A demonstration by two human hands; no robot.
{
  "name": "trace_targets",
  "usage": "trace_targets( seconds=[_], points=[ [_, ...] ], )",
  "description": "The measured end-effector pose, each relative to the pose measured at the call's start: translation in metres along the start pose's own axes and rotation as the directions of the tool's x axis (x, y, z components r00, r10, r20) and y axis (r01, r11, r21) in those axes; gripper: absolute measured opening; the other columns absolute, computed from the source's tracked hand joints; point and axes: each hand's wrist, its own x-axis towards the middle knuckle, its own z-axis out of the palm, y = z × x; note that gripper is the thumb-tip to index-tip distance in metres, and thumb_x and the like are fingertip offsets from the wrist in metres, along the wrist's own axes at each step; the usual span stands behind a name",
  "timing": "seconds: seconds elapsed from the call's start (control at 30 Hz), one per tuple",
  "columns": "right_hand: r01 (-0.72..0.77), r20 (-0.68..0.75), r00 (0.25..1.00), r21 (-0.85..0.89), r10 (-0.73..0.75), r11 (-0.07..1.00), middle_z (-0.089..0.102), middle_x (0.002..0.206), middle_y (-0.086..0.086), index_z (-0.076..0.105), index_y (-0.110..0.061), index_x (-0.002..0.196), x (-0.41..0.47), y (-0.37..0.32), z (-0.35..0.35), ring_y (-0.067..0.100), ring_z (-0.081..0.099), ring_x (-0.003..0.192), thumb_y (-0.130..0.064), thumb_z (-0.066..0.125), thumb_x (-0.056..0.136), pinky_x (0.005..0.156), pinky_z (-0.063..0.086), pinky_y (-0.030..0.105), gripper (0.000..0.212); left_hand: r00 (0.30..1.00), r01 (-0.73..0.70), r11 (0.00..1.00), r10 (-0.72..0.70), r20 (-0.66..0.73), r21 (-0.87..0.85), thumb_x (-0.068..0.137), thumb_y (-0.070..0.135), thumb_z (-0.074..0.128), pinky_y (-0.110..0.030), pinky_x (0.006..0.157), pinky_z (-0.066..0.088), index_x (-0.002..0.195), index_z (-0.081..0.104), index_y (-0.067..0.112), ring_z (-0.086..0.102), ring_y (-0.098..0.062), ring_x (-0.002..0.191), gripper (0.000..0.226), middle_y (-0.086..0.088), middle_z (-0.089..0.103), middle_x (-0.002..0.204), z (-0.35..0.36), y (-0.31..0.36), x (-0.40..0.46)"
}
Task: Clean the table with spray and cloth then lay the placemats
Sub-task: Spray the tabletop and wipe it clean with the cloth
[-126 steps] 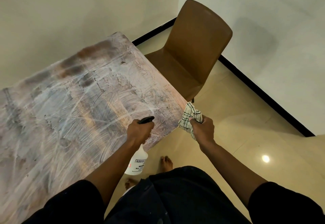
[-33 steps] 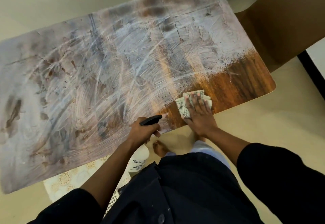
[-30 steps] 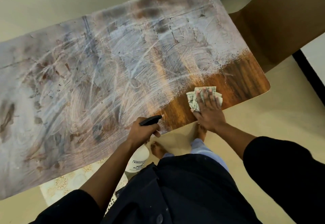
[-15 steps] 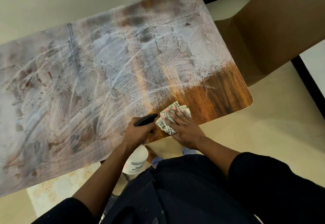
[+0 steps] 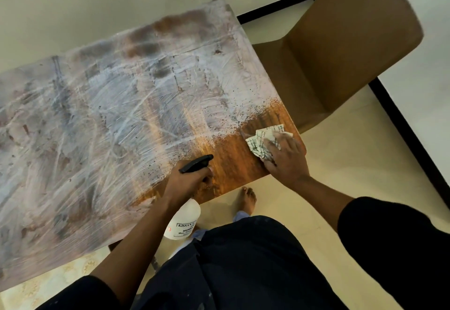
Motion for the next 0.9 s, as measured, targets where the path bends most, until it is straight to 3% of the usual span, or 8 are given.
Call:
trace_targets(
  seconds=[0.13, 0.3, 0.4, 0.5, 0.63, 0.77, 0.9],
  points=[
    [-0.05, -0.03, 0.998, 0.081, 0.053, 0.995, 0.044, 0.155, 0.01, 0.058, -0.023, 0.144, -0.017, -0.016, 0.015, 0.033, 0.039, 0.141, -0.036, 0.056, 0.094, 0.113, 0.033, 0.05, 0.052, 1.0, -0.018, 1.0, 0.018, 0.019, 0.008, 0.095, 0.009, 0.073, -0.022, 0.047, 0.045, 0.082, 0.08, -0.002, 0.058, -0.017, 0.047, 0.018, -0.02, 0.078, 0.076, 0.017, 0.016, 0.006],
    [0.239, -0.042, 0.97, 0.027, -0.238, 0.971, 0.042, 0.153, 0.016, 0.055, -0.021, 0.146, -0.044, -0.012, 0.033, 0.036, 0.038, 0.142, -0.036, 0.057, 0.094, 0.117, 0.033, 0.054, 0.054, 1.0, 0.009, 1.0, -0.009, 0.017, 0.016, 0.094, 0.011, 0.075, -0.023, 0.044, 0.043, 0.084, 0.081, 0.002, 0.055, -0.016, 0.047, 0.015, -0.017, 0.078, 0.073, 0.033, 0.033, 0.013],
    [0.294, -0.01, 0.956, -0.001, -0.294, 0.956, 0.042, 0.152, 0.014, 0.051, -0.021, 0.148, -0.05, 0.002, 0.033, 0.035, 0.036, 0.144, -0.036, 0.051, 0.096, 0.12, 0.031, 0.052, 0.053, 0.999, 0.032, 0.999, -0.032, 0.032, 0.019, 0.094, 0.011, 0.076, -0.025, 0.045, 0.043, 0.084, 0.08, 0.003, 0.058, -0.019, 0.051, 0.013, -0.018, 0.078, 0.074, 0.042, 0.036, 0.017],
    [0.204, -0.014, 0.979, 0.029, -0.203, 0.979, 0.043, 0.151, 0.016, 0.053, -0.02, 0.146, -0.043, 0.016, 0.03, 0.037, 0.036, 0.143, -0.036, 0.046, 0.097, 0.117, 0.035, 0.055, 0.053, 0.998, 0.033, 0.999, -0.034, 0.045, 0.029, 0.094, 0.01, 0.075, -0.025, 0.047, 0.044, 0.086, 0.081, 0.003, 0.058, -0.015, 0.048, 0.012, -0.019, 0.079, 0.077, 0.048, 0.038, 0.018],
    [-0.013, -0.077, 0.997, 0.027, 0.015, 1.0, 0.047, 0.145, 0.016, 0.057, -0.02, 0.144, -0.019, 0.034, 0.01, 0.036, 0.041, 0.136, -0.032, 0.054, 0.096, 0.109, 0.045, 0.052, 0.05, 0.998, 0.019, 0.999, -0.02, 0.053, 0.027, 0.095, 0.008, 0.074, -0.024, 0.046, 0.044, 0.088, 0.081, 0.003, 0.055, -0.011, 0.043, 0.011, -0.02, 0.078, 0.078, 0.05, 0.038, 0.017],
    [-0.125, -0.099, 0.986, 0.088, 0.134, 0.988, 0.047, 0.143, 0.014, 0.059, -0.02, 0.143, 0.012, 0.04, -0.001, 0.032, 0.042, 0.134, -0.035, 0.05, 0.098, 0.104, 0.048, 0.05, 0.048, 0.999, 0.007, 1.0, -0.008, 0.048, 0.02, 0.096, 0.008, 0.072, -0.026, 0.046, 0.043, 0.087, 0.08, 0.001, 0.053, -0.015, 0.044, 0.014, -0.021, 0.078, 0.078, 0.047, 0.038, 0.019],
    [-0.184, -0.073, 0.978, 0.148, 0.196, 0.972, 0.044, 0.147, 0.016, 0.061, -0.02, 0.142, 0.036, 0.02, -0.002, 0.036, 0.036, 0.139, -0.037, 0.055, 0.098, 0.108, 0.044, 0.053, 0.048, 1.0, 0.012, 1.0, -0.012, 0.015, 0.019, 0.097, 0.01, 0.072, -0.028, 0.049, 0.043, 0.086, 0.08, 0.003, 0.057, -0.024, 0.053, 0.016, -0.019, 0.079, 0.078, 0.041, 0.035, 0.019]
  ],
)
